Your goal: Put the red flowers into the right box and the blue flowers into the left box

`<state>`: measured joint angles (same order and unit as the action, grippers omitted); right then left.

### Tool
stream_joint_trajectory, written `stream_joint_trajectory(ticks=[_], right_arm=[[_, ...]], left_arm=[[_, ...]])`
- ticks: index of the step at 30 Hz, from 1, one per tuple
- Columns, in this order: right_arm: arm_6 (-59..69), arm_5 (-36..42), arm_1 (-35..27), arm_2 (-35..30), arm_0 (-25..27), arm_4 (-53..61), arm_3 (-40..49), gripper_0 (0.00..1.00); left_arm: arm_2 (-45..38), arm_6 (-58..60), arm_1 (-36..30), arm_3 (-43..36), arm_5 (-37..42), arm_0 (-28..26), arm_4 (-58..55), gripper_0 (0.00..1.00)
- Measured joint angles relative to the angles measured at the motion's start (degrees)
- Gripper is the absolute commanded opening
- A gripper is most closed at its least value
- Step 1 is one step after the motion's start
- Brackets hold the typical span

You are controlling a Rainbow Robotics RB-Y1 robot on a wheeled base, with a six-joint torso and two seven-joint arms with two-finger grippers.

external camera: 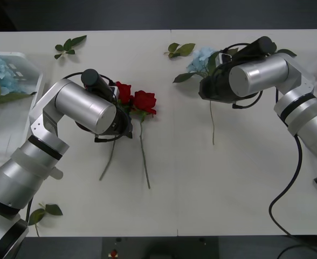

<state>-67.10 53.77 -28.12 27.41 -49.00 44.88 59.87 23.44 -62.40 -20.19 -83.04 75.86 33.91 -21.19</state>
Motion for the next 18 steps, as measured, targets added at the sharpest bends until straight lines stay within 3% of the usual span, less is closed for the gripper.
stream_joint_trajectory(ticks=[7, 10, 11, 12, 18], right_arm=[[-8.1, -2.2, -9.3, -0.3, 0.0, 23.2, 2.7, 0.0], [-14.6, -4.0, -12.9, -0.3, 0.0, 35.9, 3.2, 0.0], [-17.6, -4.2, -14.0, -0.3, 0.0, 39.9, 3.2, 0.0], [-20.2, -4.2, -15.1, -0.3, 0.0, 42.9, 3.2, 0.0], [-33.9, -4.2, -19.1, -0.3, 0.0, 61.7, 3.2, 0.0]], left_arm=[[2.6, 0.0, 0.0, 4.0, -4.1, 0.9, 1.5, 0.77], [4.3, 0.0, 0.0, 6.0, -5.6, 1.8, 1.5, 0.46], [4.7, 0.0, 0.0, 6.3, -5.7, 2.0, 1.5, 0.17], [4.9, 0.0, 0.0, 6.5, -5.8, 2.2, 1.5, 0.0], [5.0, 0.0, 0.0, 6.5, -5.8, 2.2, 2.1, 0.0]])
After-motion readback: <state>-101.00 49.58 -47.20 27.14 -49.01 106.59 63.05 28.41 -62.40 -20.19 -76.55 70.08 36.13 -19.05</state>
